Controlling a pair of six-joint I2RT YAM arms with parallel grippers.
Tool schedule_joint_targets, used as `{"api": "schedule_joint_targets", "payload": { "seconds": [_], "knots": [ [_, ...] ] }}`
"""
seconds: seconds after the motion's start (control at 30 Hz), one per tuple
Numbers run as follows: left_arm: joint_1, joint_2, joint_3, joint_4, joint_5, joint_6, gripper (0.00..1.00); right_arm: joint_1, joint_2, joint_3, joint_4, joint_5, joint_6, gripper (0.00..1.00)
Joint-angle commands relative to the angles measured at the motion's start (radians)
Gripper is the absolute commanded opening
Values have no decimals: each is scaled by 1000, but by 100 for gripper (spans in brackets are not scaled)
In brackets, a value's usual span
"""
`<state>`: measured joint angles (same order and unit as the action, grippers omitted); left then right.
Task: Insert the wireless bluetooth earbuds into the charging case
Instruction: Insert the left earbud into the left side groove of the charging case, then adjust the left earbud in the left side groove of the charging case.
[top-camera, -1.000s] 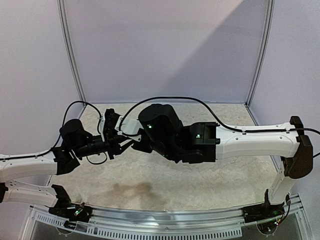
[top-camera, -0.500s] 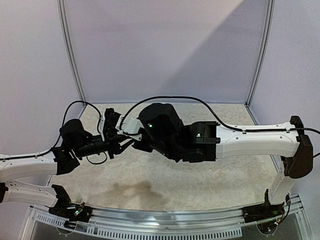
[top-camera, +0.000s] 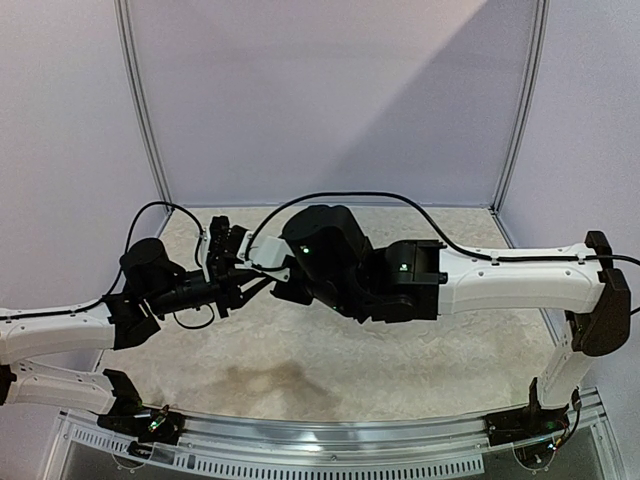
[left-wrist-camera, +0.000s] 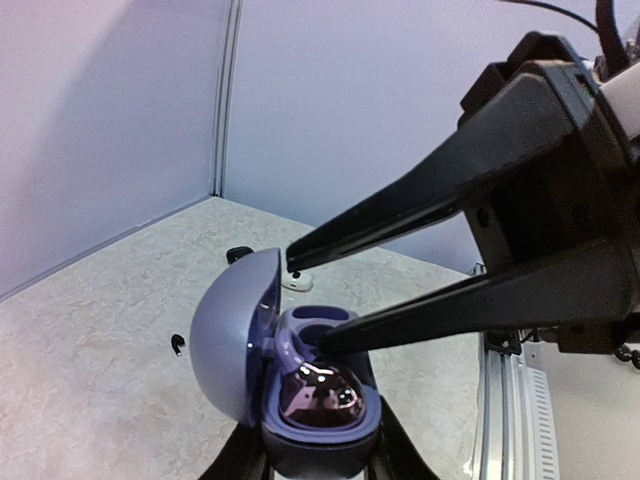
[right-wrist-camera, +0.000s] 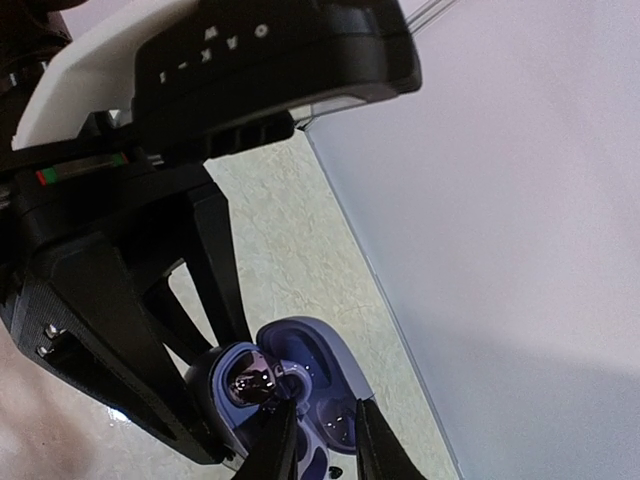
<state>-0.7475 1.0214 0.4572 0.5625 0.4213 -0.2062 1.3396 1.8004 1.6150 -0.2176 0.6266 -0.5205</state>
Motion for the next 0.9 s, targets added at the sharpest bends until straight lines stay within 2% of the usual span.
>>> {"api": "schedule_joint_targets", "payload": {
  "seconds": [0.0,0.23,0.47,0.87],
  "knots": [
    [7,-12,16,69,-2,22,0,-8,-35,-20,-83,-39,22,21],
    [7,-12,6,50,7,105,0,-10,-111,-26,-72,-106,69,21],
    [6,-5,7,35,36,196,0,-15,-193,-50,-68,-248,145,20],
    [2,-9,9,28,85,269,0,-34,-78,8,-63,-347,169,16]
  ]
}}
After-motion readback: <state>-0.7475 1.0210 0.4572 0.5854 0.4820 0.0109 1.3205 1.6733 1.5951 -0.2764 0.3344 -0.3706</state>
